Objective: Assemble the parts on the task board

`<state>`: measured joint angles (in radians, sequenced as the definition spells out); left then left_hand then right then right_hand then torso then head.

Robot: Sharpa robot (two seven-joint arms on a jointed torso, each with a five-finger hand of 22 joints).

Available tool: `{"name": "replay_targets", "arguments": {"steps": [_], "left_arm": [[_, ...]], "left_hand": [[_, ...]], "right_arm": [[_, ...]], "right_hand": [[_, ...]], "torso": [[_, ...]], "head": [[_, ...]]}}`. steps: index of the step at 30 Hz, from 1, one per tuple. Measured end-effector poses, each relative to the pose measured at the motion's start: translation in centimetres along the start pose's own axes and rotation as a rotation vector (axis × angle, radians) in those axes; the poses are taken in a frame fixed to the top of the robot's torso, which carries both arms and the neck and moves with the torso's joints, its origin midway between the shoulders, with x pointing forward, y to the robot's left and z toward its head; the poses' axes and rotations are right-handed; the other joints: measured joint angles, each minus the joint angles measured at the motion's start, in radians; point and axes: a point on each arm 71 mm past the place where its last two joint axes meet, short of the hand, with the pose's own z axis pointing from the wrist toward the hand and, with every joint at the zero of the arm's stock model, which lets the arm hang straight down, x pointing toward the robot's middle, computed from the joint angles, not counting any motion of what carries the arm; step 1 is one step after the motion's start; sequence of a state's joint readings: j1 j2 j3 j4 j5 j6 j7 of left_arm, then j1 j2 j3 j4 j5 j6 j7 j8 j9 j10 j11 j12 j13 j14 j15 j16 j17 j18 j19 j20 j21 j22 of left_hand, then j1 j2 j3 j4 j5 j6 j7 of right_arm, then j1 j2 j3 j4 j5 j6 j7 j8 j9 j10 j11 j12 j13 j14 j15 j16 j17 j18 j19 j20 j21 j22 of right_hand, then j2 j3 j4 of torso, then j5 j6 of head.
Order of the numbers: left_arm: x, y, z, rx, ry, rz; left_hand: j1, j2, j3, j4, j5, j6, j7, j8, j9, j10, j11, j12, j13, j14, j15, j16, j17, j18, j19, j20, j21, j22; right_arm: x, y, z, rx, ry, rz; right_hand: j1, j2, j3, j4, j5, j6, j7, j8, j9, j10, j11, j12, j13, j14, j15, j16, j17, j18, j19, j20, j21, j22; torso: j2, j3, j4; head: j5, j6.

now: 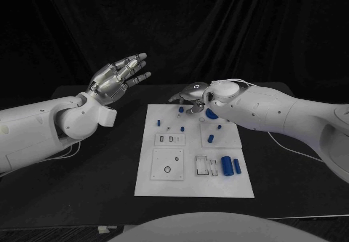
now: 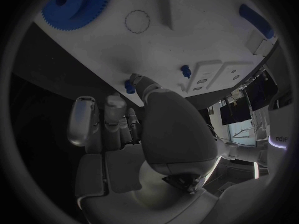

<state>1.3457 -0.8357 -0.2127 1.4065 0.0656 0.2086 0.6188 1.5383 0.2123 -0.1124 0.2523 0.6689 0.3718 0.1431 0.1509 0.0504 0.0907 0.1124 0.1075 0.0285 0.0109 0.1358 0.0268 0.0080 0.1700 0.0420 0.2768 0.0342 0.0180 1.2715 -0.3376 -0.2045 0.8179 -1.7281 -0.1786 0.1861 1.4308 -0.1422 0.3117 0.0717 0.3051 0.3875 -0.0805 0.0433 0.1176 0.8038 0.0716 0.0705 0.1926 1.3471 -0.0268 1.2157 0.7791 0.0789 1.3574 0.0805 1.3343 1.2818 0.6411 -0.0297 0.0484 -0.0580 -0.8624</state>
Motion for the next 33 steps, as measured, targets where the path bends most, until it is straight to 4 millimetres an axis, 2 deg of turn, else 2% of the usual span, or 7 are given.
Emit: {"name": "replay_targets", "arguments": {"steps": [5, 9, 17, 20, 22, 25, 33], "left_arm": [[-0.2, -0.1, -0.3, -0.001, -0.004, 0.001], [-0.5, -0.3, -0.6, -0.002, -0.013, 0.004], [-1.0, -0.4, -0.9, -0.004, -0.025, 0.011], [-1.2, -0.4, -0.9, -0.006, -0.029, 0.013], [-1.2, -0.2, -1.0, -0.009, -0.031, 0.011], [-1.3, 0.1, -1.2, -0.015, -0.033, 0.008], [-1.4, 0.5, -1.3, -0.029, -0.036, 0.004]], "left_hand": [[0.0, 0.0, 0.0, 0.0, 0.0, 0.0, 0.0, 0.0, 0.0, 0.0, 0.0, 0.0, 0.0, 0.0, 0.0, 0.0, 0.0, 0.0, 0.0, 0.0, 0.0, 0.0], [0.0, 0.0, 0.0, 0.0, 0.0, 0.0, 0.0, 0.0, 0.0, 0.0, 0.0, 0.0, 0.0, 0.0, 0.0, 0.0, 0.0, 0.0, 0.0, 0.0, 0.0, 0.0], [0.004, -0.004, 0.0, 0.0, 0.0, 0.001, 0.001, 0.001, 0.0, 0.0, 0.0, 0.004, 0.0, 0.0, 0.0, 0.0, 0.0, 0.0, 0.0, 0.0, 0.0, 0.0], [0.004, -0.004, 0.003, -0.003, 0.0, 0.004, 0.004, 0.004, 0.001, 0.0, 0.0, 0.004, 0.0, 0.0, 0.0, 0.0, 0.0, 0.0, 0.0, 0.0, 0.0, 0.0], [0.004, -0.004, 0.003, -0.003, 0.0, 0.004, 0.004, 0.004, 0.001, 0.0, 0.0, 0.004, 0.0, 0.0, 0.0, 0.0, 0.0, 0.0, 0.0, 0.0, 0.0, 0.0], [0.004, -0.004, 0.003, -0.003, 0.0, 0.004, 0.004, 0.004, 0.001, 0.0, 0.0, 0.004, 0.0, 0.0, 0.0, 0.0, 0.0, 0.0, 0.0, 0.0, 0.0, 0.0], [0.004, -0.004, 0.01, -0.004, 0.004, 0.01, 0.002, 0.004, 0.001, 0.0, 0.0, 0.009, 0.0, 0.0, 0.0, 0.0, 0.0, 0.0, 0.0, 0.0, 0.0, 0.0]], "right_arm": [[0.3, -0.7, -1.4, -0.007, -0.04, 0.028], [0.2, -1.8, -3.6, -0.024, -0.116, 0.06], [-1.3, -4.0, -7.8, -0.041, -0.235, 0.106], [-1.2, -4.5, -8.9, -0.035, -0.251, 0.121], [-1.1, -4.7, -9.5, -0.029, -0.258, 0.129], [-1.0, -5.2, -10.1, -0.014, -0.264, 0.138], [-0.1, -6.5, -11.3, 0.055, -0.255, 0.158]], "right_hand": [[0.01, 0.016, -0.008, 0.003, 0.005, 0.059, 0.021, 0.011, 0.002, 0.044, 0.003, 0.022, 0.013, 0.007, -0.003, 0.013, 0.029, 0.0, 0.006, 0.003, 0.006, 0.014], [-0.006, 0.023, -0.008, 0.028, 0.002, 0.361, 0.078, 0.09, 0.057, 0.191, -0.009, 0.113, 0.041, 0.021, -0.008, 0.02, 0.043, 0.0, 0.018, -0.004, 0.012, 0.025], [-0.052, 0.016, -0.069, 0.094, -0.144, 0.512, 0.122, 0.133, 0.099, 0.247, -0.063, 0.513, 0.325, -0.011, -0.045, -0.058, -0.067, 0.002, -0.014, -0.035, -0.054, -0.018], [-0.054, 0.017, -0.102, 0.123, -0.179, 0.518, 0.12, 0.133, 0.122, 0.281, -0.078, 0.952, 0.722, -0.113, -0.046, -0.223, -0.274, 0.069, -0.164, -0.035, -0.314, -0.237], [-0.054, 0.017, -0.128, 0.134, -0.191, 0.518, 0.118, 0.133, 0.141, 0.445, -0.094, 1.223, 0.993, 0.004, -0.054, -0.05, 0.02, 0.061, -0.078, -0.046, -0.233, -0.153], [-0.06, 0.011, -0.159, 0.159, -0.191, 0.52, 0.109, 0.146, 0.178, 0.644, -0.12, 1.471, 1.105, 0.11, -0.07, 0.271, 0.477, -0.018, 0.081, -0.064, 0.027, 0.01], [-0.162, -0.02, -0.178, 0.217, -0.154, 0.491, 0.117, 0.148, 0.236, 0.661, -0.118, 1.498, 1.116, 0.116, -0.073, 0.353, 0.529, -0.056, 0.108, -0.065, 0.222, 0.026]], "torso": [[0.0, 0.0001, 0.0], [0.0, 0.0004, 0.0001], [0.0, 0.0005, 0.0007], [-0.001, 0.0001, 0.0002], [-0.001, -0.0006, -0.0006], [-0.002, -0.0013, -0.0015], [-0.003, -0.0017, -0.0022]], "head": [[0.004, 0.016], [0.009, 0.029], [0.014, 0.056], [0.014, 0.063], [0.012, 0.07], [0.01, 0.073], [0.008, 0.084]]}}
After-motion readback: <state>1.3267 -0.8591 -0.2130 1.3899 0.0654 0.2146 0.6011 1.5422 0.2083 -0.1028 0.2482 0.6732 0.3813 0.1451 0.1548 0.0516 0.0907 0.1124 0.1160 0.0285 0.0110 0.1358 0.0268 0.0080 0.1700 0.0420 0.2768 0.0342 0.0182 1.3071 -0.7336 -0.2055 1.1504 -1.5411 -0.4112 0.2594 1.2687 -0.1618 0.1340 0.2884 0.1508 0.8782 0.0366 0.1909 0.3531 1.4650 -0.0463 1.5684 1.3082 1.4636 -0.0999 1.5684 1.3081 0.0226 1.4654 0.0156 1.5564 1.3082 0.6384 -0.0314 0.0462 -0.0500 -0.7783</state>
